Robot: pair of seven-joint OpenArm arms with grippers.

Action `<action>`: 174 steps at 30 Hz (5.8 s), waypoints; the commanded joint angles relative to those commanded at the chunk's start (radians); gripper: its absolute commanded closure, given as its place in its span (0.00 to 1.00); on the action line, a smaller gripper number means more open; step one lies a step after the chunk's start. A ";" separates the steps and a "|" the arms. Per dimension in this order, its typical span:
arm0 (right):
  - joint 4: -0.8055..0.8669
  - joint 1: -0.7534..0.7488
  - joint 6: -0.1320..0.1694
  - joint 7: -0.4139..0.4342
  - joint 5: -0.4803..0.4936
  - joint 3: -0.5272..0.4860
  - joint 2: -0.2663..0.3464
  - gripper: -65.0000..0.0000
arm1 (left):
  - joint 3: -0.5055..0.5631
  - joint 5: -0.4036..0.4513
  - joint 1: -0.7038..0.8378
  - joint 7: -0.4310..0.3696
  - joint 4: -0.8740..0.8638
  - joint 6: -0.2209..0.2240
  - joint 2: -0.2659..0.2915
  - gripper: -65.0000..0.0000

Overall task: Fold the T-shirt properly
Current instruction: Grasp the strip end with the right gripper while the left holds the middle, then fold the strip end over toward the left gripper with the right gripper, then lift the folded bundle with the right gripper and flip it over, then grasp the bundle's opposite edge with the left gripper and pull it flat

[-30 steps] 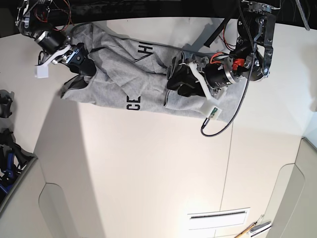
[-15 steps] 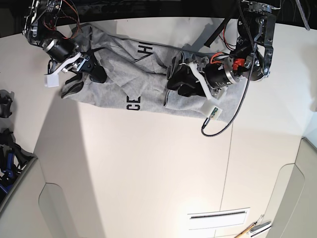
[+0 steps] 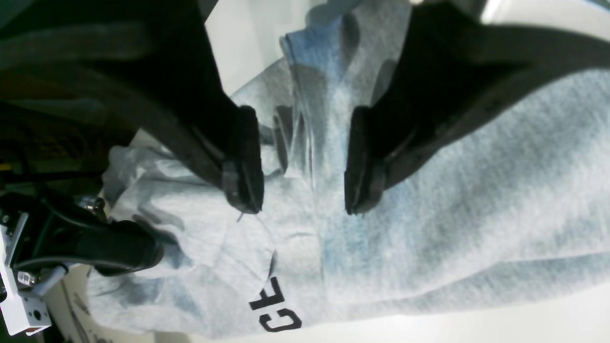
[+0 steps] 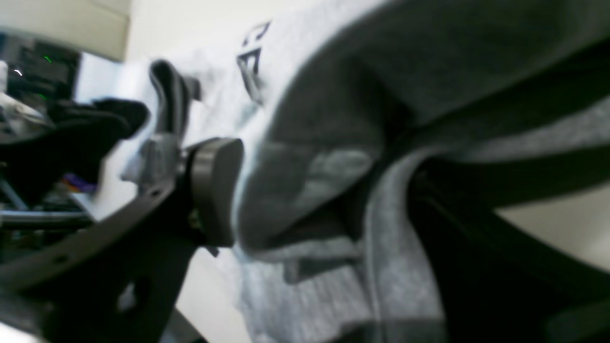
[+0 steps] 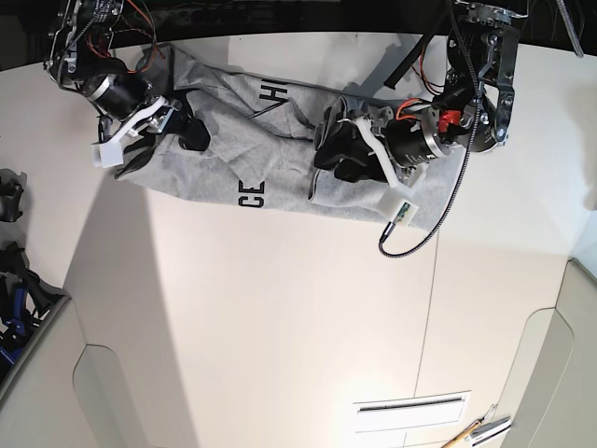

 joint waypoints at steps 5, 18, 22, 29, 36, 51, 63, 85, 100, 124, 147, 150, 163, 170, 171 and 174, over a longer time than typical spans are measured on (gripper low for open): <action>0.030 0.000 -0.021 -0.006 -0.053 -0.063 0.000 0.36 | 0.000 0.000 0.000 0.000 0.000 0.000 0.000 0.52; 0.032 0.003 -0.024 0.029 -0.120 -0.135 0.002 1.00 | 0.000 -0.032 -0.002 0.004 0.001 0.000 0.000 0.52; 0.057 0.003 -0.021 0.046 -0.164 -0.126 0.031 1.00 | -0.037 -0.067 -0.026 0.032 0.014 -0.001 0.000 0.52; 0.072 0.003 -0.021 0.046 -0.161 -0.043 0.147 1.00 | -0.176 -0.103 -0.037 0.094 0.034 -0.005 0.000 0.52; 0.072 0.010 -0.014 0.041 -0.120 0.033 0.308 1.00 | -0.205 -0.072 0.024 0.103 0.033 -0.005 0.000 0.52; 0.084 0.267 0.009 -0.150 0.023 0.061 0.426 1.00 | -0.205 -0.027 0.091 0.048 -0.054 -0.005 0.136 0.52; 0.215 0.280 0.008 -0.166 -0.018 -0.132 0.325 1.00 | -0.131 0.031 0.069 -0.039 -0.140 -0.005 0.152 0.52; 0.166 0.335 -0.027 -0.010 -0.504 -0.626 0.080 0.45 | -0.114 -0.129 0.067 0.045 -0.137 -0.005 0.152 0.52; 0.164 0.463 -0.026 -0.018 -0.581 -0.858 0.084 0.45 | -0.335 -0.260 0.067 0.179 -0.129 -0.005 0.143 0.52; 0.164 0.515 -0.227 0.046 -0.604 -0.468 0.087 1.00 | -0.346 -0.291 0.067 0.179 -0.129 -0.005 0.083 0.52; -0.063 0.428 0.013 -0.026 -0.240 -0.403 0.180 1.00 | -0.346 -0.298 0.066 0.156 -0.129 -0.005 0.083 0.52; -0.062 0.394 0.016 -0.041 -0.173 -0.403 0.180 1.00 | -0.346 -0.298 0.066 0.154 -0.129 -0.005 0.083 0.52; -0.058 0.343 0.040 -0.109 -0.022 -0.460 0.157 1.00 | -0.346 -0.298 0.066 0.148 -0.129 -0.005 0.083 0.52; -0.058 0.343 0.039 -0.126 -0.023 -0.621 0.128 1.00 | -0.353 -0.298 0.063 0.141 -0.129 -0.005 0.083 0.52; -0.058 0.343 0.039 -0.130 -0.023 -0.645 0.127 1.00 | -0.363 -0.298 0.063 0.141 -0.129 -0.005 0.083 0.52; -0.055 0.344 0.040 -0.129 -0.031 -0.693 0.127 1.00 | -0.419 -0.299 0.064 0.141 -0.129 -0.005 0.083 0.52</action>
